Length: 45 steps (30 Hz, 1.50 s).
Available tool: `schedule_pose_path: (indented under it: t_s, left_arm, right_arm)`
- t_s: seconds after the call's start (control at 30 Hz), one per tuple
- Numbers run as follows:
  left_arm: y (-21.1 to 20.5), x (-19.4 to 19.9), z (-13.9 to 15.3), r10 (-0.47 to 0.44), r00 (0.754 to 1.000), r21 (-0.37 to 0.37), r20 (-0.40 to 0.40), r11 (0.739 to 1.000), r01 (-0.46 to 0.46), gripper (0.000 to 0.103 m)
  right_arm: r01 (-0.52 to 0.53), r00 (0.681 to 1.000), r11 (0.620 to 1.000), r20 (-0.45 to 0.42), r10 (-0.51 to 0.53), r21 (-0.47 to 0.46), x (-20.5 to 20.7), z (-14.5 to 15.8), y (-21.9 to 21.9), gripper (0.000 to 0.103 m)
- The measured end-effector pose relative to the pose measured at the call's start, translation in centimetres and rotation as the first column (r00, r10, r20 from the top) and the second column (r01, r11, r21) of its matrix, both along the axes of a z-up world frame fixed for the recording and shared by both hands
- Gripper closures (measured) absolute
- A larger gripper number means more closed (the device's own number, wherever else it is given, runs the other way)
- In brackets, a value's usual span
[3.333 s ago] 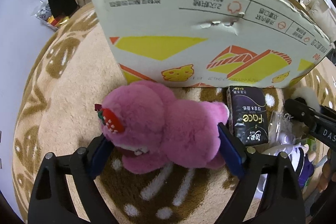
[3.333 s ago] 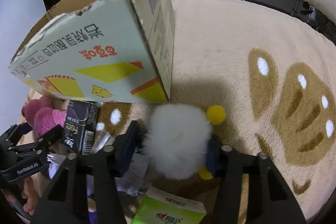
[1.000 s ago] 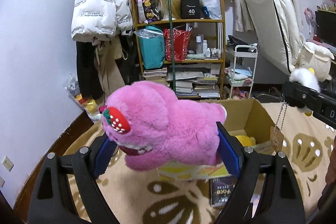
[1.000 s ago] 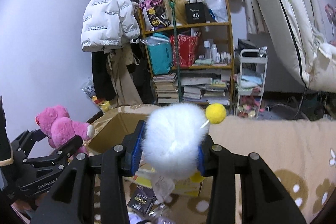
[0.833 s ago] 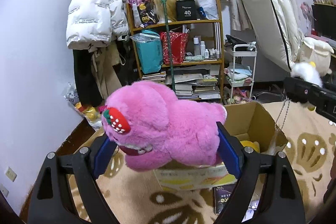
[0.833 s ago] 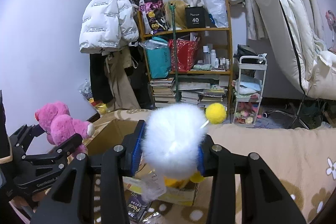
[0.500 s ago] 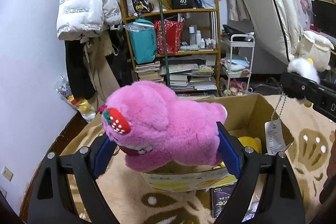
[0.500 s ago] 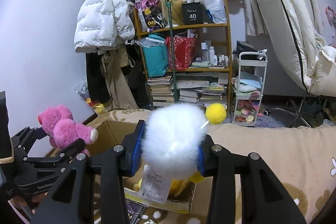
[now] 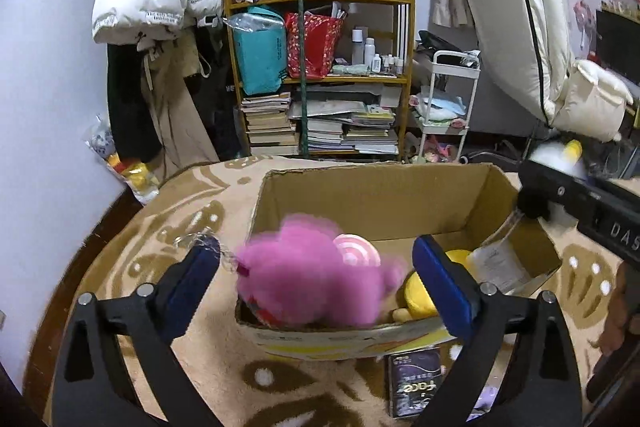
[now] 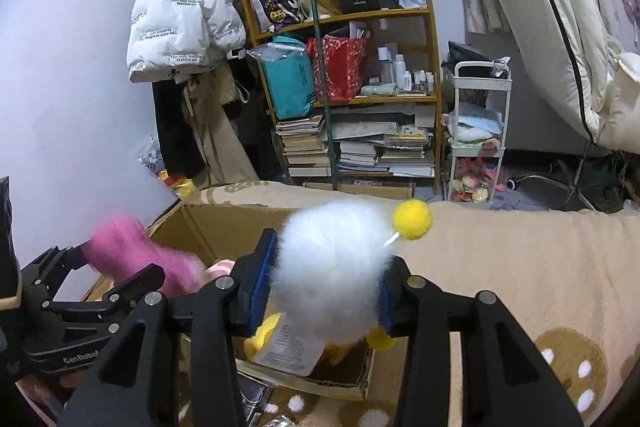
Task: Organize soft objects
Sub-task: 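Lift the pink bear and white pompom over the box and release them inside, then withdraw both open tools toward the doll and tissue pack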
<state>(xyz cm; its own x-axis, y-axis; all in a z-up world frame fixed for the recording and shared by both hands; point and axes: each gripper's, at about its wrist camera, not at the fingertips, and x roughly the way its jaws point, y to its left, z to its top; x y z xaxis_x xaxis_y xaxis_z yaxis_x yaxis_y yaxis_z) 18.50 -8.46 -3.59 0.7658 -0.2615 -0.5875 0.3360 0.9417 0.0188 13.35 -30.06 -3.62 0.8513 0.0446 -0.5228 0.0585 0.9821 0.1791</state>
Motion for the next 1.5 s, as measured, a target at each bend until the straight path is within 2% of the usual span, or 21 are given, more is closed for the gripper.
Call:
schedule_pose_path:
  t_s: [0.07,0.17,0.33,0.6,0.7,1.3,1.5]
  left_arm:
    - [0.2,-0.2,0.1,0.006,1.000,-0.009,0.007,1.000,-0.006,0.001]
    - [0.2,-0.4,0.2,0.020,0.999,0.018,0.025,1.000,-0.020,0.001]
    - [0.4,-1.0,0.4,0.040,0.998,0.041,0.041,0.998,-0.042,0.001]
    - [1.1,-2.7,1.2,0.062,0.997,0.054,0.036,0.997,-0.064,0.001]
    - [1.4,-3.7,1.5,0.063,0.997,0.059,0.037,0.996,-0.065,0.001]
    - [4.0,-11.0,3.8,0.083,0.996,0.043,0.029,0.996,-0.084,0.001]
    - [4.4,-13.5,3.8,0.111,0.993,0.045,0.044,0.993,-0.113,0.001]
  right_arm:
    - [-0.005,1.000,1.000,-0.002,0.005,0.008,0.0,0.1,0.0,0.056]
    - [-0.008,1.000,1.000,-0.005,0.008,0.007,-0.1,0.1,0.0,0.055]
    - [-0.005,1.000,1.000,-0.012,0.005,0.016,-0.3,0.2,0.1,0.045]
    - [-0.002,1.000,1.000,-0.016,0.002,-0.008,-1.5,0.4,0.4,0.008]
    - [0.000,1.000,1.000,-0.022,0.000,-0.004,-2.7,0.6,0.6,0.003]
    - [0.030,0.999,0.999,-0.033,-0.031,-0.029,-9.9,3.1,2.0,0.000]
    - [0.041,0.998,0.998,-0.039,-0.044,-0.052,-12.0,2.9,2.6,0.000]
